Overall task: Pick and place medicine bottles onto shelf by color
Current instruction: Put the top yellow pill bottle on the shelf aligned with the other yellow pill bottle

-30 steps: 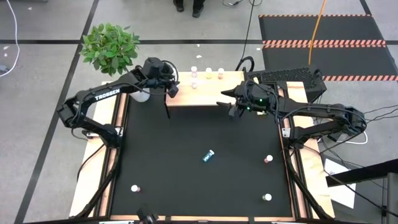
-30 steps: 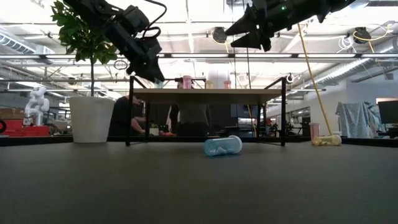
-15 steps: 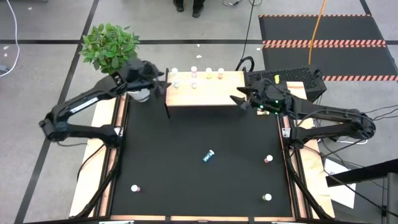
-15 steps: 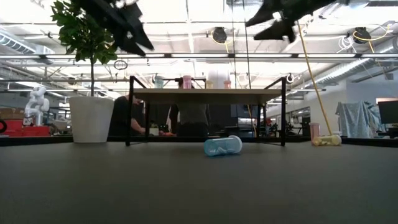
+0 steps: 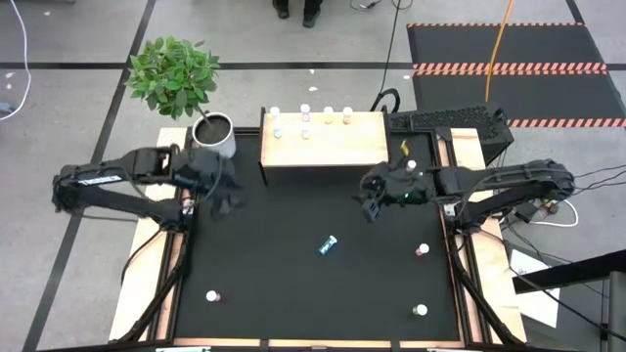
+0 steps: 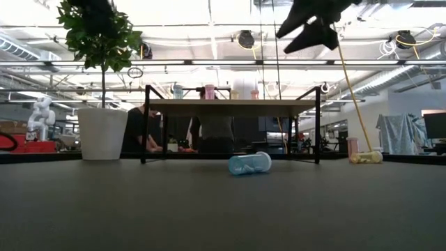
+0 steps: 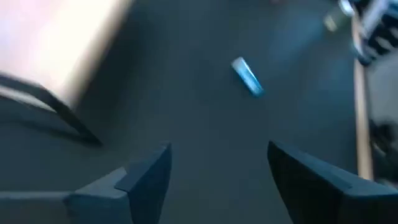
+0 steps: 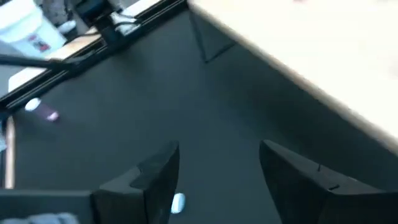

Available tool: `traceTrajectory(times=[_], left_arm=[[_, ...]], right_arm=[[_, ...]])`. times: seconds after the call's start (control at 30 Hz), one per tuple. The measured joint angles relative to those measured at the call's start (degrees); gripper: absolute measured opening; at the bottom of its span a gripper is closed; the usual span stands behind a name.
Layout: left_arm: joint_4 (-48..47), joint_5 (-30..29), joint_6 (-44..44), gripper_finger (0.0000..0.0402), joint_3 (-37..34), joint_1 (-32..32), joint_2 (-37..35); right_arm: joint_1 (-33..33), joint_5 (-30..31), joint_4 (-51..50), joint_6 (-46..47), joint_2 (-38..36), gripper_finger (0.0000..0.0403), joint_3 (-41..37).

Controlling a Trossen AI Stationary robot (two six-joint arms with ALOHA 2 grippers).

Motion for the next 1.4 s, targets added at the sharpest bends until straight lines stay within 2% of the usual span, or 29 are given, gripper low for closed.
traceTrajectory(times=[0.1, 0.27, 0.4, 0.5, 0.57, 0.63, 0.83, 0.93, 1.17, 1.27, 1.4], left_arm=[[-1.7, -1.8, -6.1, 0.0246, 0.0, -8.9, 1.0], [0.0, -9.6, -20.9, 0.0227, 0.0, -21.8, 4.9], [6.0, -17.0, -31.1, 0.0223, 0.0, -29.5, 10.1], [14.2, -22.9, -35.6, 0.0223, 0.0, -32.3, 15.4], [21.1, -23.5, -38.4, 0.0223, 0.0, -32.7, 19.8], [29.5, -21.8, -39.7, 0.0223, 0.0, -32.7, 24.4], [52.9, -19.6, -45.2, 0.0223, 0.3, -34.4, 38.5], [58.4, -19.5, -47.4, 0.0223, 2.9, -34.6, 45.2], [51.7, -16.2, -43.4, 0.0223, 18.4, -32.3, 57.5], [45.6, -16.0, -40.2, 0.0223, 25.6, -30.5, 60.2], [40.7, -16.1, -36.2, 0.0223, 32.3, -27.4, 60.9]], right_arm=[[3.0, 1.5, 1.5, -1.2, 1.8, 0.0212, 1.3], [6.2, 0.7, 2.3, -3.8, 1.7, 0.0212, 1.4], [7.9, -5.2, 2.9, -0.8, 1.2, 0.0212, -1.0], [9.0, -11.3, 2.2, 8.0, 1.4, 0.0212, -4.4], [9.0, -16.8, 1.6, 10.8, 1.3, 0.0212, -6.3], [10.6, -19.3, -2.0, 13.3, 0.4, 0.0212, -7.8], [18.3, -12.5, -15.9, 19.0, -4.1, 0.0212, -9.0], [20.3, -10.6, -22.5, 20.1, -7.2, 0.0212, -9.0], [20.7, -4.0, -37.0, 24.8, -14.9, 0.0212, -9.0], [19.6, 3.0, -42.7, 28.2, -17.6, 0.0212, -9.0], [14.8, 13.9, -49.5, 33.3, -19.2, 0.0212, -9.0]])
